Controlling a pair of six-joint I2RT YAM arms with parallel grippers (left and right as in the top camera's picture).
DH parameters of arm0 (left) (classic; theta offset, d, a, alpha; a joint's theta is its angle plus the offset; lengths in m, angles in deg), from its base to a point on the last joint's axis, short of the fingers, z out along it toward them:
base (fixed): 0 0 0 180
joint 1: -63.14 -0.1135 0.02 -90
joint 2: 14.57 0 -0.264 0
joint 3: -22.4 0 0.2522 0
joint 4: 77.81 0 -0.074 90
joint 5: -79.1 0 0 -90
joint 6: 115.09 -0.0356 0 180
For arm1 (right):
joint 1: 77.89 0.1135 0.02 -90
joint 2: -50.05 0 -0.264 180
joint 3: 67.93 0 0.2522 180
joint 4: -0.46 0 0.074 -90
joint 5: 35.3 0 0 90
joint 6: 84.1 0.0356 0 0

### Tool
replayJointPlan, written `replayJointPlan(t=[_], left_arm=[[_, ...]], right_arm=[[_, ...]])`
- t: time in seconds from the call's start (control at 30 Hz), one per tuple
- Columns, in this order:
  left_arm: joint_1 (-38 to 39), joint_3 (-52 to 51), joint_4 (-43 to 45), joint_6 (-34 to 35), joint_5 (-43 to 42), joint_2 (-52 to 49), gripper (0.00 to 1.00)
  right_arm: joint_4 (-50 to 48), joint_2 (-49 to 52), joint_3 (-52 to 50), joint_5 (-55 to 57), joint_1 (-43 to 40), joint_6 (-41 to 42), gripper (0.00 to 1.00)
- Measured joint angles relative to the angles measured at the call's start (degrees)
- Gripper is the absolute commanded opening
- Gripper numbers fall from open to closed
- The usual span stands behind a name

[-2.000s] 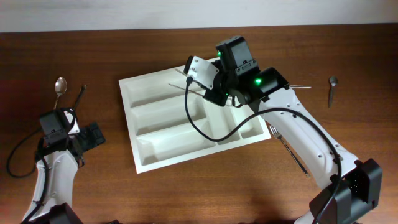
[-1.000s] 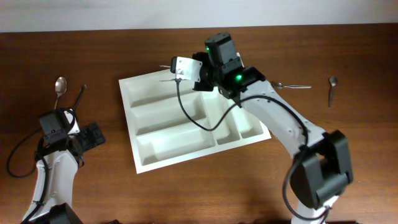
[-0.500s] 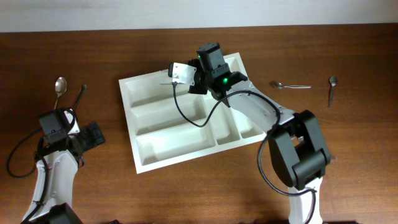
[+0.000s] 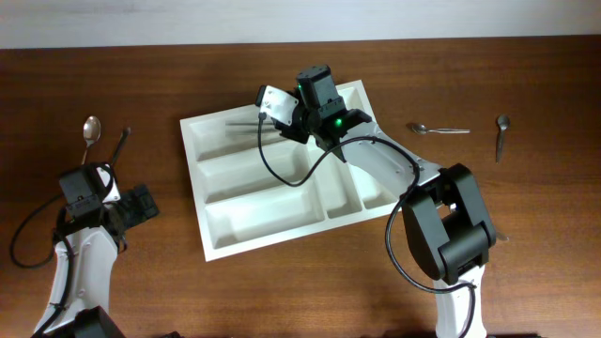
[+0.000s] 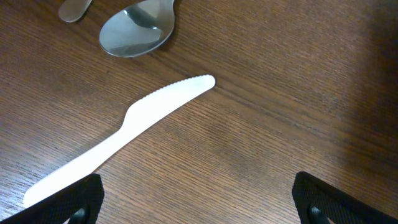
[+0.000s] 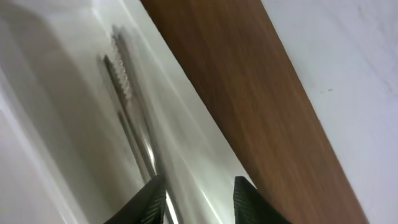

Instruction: Pack container

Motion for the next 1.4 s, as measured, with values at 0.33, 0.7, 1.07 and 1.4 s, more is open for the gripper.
replayJointPlan(t=[0.33, 0.7, 1.07, 1.4], left_arm=[[0.0, 0.0, 0.0, 0.0, 0.0, 0.0, 0.99], [0.0, 0.0, 0.0, 0.0, 0.0, 0.0, 0.99], [0.0, 0.0, 0.0, 0.0, 0.0, 0.0, 0.99], [0.0, 0.0, 0.0, 0.0, 0.0, 0.0, 0.99]], right_arm=[[6.5, -8.6, 0.0, 9.0, -0.9, 21.3, 0.63], [38.6, -27.8, 2.3, 11.4, -23.4, 44.7, 0.99], [55.7, -20.0, 2.0, 6.6, -46.8, 52.3, 0.91], [61.7, -16.2, 1.2, 12.4, -46.5, 43.5, 0.70]])
